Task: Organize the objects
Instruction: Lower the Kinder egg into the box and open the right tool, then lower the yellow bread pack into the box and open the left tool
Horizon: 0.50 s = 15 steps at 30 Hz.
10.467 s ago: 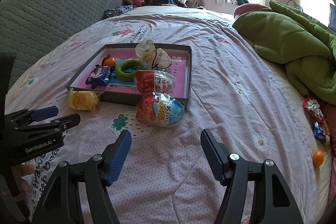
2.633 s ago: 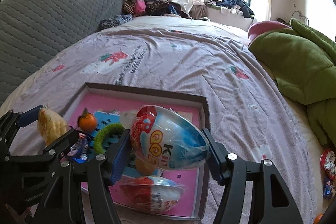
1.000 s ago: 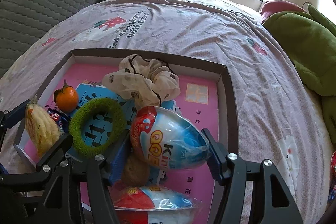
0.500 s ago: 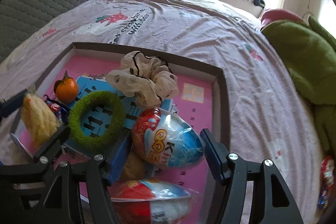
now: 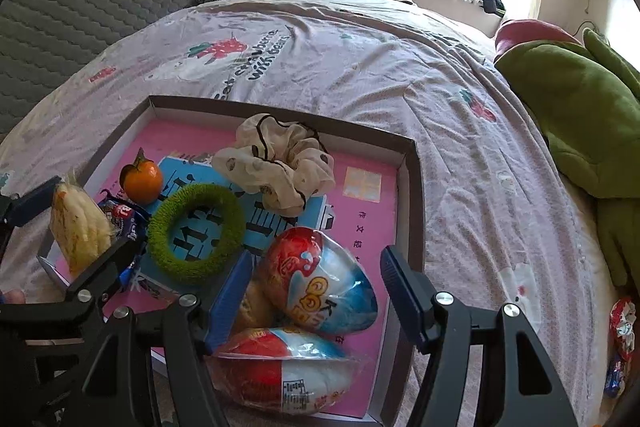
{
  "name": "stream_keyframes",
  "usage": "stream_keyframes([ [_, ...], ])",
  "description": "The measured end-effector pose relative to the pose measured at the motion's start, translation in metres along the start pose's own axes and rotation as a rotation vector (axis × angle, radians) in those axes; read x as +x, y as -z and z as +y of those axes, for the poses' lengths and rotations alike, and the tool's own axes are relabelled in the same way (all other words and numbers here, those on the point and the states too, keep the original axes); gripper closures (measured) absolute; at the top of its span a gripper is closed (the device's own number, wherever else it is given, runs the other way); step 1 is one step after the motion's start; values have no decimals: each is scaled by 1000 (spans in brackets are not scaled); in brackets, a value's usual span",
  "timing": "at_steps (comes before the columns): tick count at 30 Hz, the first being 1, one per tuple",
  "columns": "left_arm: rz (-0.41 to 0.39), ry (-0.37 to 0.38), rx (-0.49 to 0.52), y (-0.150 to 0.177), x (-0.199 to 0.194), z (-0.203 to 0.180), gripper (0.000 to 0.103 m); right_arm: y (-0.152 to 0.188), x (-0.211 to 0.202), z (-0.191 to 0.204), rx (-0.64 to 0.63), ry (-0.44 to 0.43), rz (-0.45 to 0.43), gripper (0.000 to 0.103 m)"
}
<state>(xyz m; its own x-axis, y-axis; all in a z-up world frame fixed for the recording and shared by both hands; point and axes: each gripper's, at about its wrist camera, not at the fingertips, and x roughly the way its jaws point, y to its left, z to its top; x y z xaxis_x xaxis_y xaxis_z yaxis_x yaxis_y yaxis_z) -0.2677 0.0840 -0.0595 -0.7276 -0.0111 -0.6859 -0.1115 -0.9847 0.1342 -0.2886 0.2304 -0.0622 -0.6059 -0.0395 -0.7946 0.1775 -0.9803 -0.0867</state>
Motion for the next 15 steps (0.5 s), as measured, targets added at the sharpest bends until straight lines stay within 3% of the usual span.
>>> stream_keyframes([
  [6,4,-24,23,2,0,-4,17,0,-6,1,-2,-5,-12,37],
  [10,-4,18,17,1,-5,-6,17,0,-8,-1,8,-11,-18,37],
  [15,-19,16,9,0,-9,-4,17,1,-9,-3,17,-11,-26,37],
])
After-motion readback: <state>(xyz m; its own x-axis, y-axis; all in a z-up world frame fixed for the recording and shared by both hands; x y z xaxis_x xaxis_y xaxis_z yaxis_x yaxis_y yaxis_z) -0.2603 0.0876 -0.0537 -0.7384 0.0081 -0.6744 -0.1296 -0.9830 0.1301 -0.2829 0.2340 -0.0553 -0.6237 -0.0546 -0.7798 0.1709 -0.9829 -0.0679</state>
